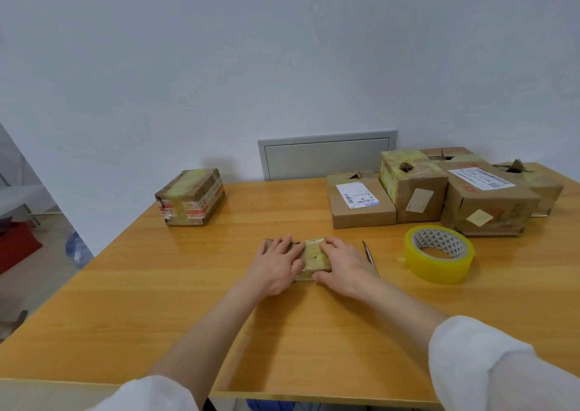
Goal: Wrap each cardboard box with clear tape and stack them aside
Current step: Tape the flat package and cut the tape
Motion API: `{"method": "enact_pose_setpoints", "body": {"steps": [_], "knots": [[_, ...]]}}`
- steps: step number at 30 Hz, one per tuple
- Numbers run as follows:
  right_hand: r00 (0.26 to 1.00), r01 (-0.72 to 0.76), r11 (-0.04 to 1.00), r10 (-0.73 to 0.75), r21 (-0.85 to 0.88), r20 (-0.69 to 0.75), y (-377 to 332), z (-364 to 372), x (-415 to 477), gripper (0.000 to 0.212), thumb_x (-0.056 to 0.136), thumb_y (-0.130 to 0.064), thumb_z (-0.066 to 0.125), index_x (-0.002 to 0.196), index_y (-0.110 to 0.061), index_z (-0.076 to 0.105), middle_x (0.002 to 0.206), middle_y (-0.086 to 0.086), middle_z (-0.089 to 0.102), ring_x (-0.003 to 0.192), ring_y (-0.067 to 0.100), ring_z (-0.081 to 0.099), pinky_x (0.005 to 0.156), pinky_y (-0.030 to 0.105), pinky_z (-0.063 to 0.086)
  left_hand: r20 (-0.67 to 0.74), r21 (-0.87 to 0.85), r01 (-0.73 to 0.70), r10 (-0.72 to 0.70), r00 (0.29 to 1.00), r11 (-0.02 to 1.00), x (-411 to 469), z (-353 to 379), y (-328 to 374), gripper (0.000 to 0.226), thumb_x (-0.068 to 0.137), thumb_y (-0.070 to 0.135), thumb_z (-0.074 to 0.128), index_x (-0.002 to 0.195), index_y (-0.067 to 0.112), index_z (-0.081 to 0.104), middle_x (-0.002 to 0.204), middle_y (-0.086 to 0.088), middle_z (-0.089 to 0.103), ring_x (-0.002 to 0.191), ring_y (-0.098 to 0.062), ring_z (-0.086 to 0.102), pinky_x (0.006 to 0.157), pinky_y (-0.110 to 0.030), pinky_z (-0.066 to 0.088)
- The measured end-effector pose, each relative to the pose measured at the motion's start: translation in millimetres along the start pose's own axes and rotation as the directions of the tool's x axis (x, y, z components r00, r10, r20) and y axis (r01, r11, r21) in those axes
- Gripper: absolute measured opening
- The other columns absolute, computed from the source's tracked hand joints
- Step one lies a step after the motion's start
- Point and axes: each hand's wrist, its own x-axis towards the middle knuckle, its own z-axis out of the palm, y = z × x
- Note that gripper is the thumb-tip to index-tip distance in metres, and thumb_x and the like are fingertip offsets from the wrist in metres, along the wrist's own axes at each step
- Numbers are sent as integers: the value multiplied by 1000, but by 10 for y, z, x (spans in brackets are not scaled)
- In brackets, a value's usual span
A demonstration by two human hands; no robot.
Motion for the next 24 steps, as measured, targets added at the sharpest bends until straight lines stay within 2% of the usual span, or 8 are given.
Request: {"method": "enact_pose_setpoints", "body": {"steps": [4, 8, 11, 15, 17, 20, 22, 24], "knots": [[1000, 9, 999, -10, -38, -28, 2, 2, 6, 67, 88, -49, 61, 143, -19, 39, 147, -4, 33, 128, 24, 38, 105, 37, 38, -57, -89, 72, -77, 995, 993, 19, -18, -25, 54, 102, 44, 22, 153, 27, 13, 161, -5, 5, 148, -20, 3, 118, -42, 2], [999, 18, 996, -21, -86, -30, -13, -23, -24, 63, 87, -52, 60, 138, -19, 45, 139, -1, 40, 124, 23, 39, 103, 38, 40, 62, -29, 41, -39, 997, 999, 2, -38, 8, 51, 102, 47, 20, 151, 36, 15, 161, -4, 3, 148, -20, 2, 118, -46, 0], [1000, 13, 1000, -13, -29, -13, 31, -118, -74, 64, 86, -57, 57, 139, -21, 45, 140, -2, 42, 126, 23, 39, 102, 38, 38, 48, -63, 60, -57, 997, 996, 18, -108, 23, 52, 102, 44, 25, 151, 32, 17, 161, -5, 8, 147, -21, 10, 118, -45, 5], [970, -56, 996, 39, -67, -241, 233, -317, -215, 42, 93, -48, 53, 128, -25, 50, 130, -3, 48, 120, 18, 43, 89, 32, 44, -69, -121, 26, -34, 997, 992, 45, -182, 303, 55, 100, 43, 33, 151, 29, 21, 159, -2, 17, 144, -22, 22, 119, -46, 8], [948, -104, 988, 64, -112, -312, 359, -444, -280, 34, 94, -41, 55, 124, -26, 51, 128, -2, 48, 118, 18, 43, 86, 31, 46, -105, -119, -30, 17, 994, 992, 72, -199, 497, 54, 99, 41, 37, 150, 29, 25, 158, 0, 20, 142, -22, 26, 118, -45, 15], [918, -224, 965, 162, -135, -361, 577, -637, -357, 34, 93, -38, 56, 123, -24, 52, 129, 2, 48, 120, 21, 42, 86, 32, 46, -160, -155, -90, 65, 985, 984, 146, -234, 756, 53, 96, 36, 46, 146, 25, 35, 154, -1, 29, 133, -22, 41, 110, -39, 35], [907, -302, 939, 230, -164, -352, 736, -710, -417, 42, 90, -44, 58, 125, -22, 50, 130, 4, 47, 120, 24, 42, 89, 34, 45, -183, -150, -115, 87, 979, 982, 194, -243, 954, 49, 94, 32, 50, 141, 20, 43, 146, -3, 42, 125, -22, 49, 102, -37, 43], [910, -343, 920, 274, -191, -312, 873, -728, -485, 59, 83, -56, 62, 126, -19, 48, 129, 6, 49, 120, 25, 44, 91, 36, 45, -184, -144, -103, 76, 980, 984, 227, -217, 1157, 41, 92, 31, 53, 129, 15, 56, 128, -8, 58, 114, -25, 56, 92, -38, 49]]}}
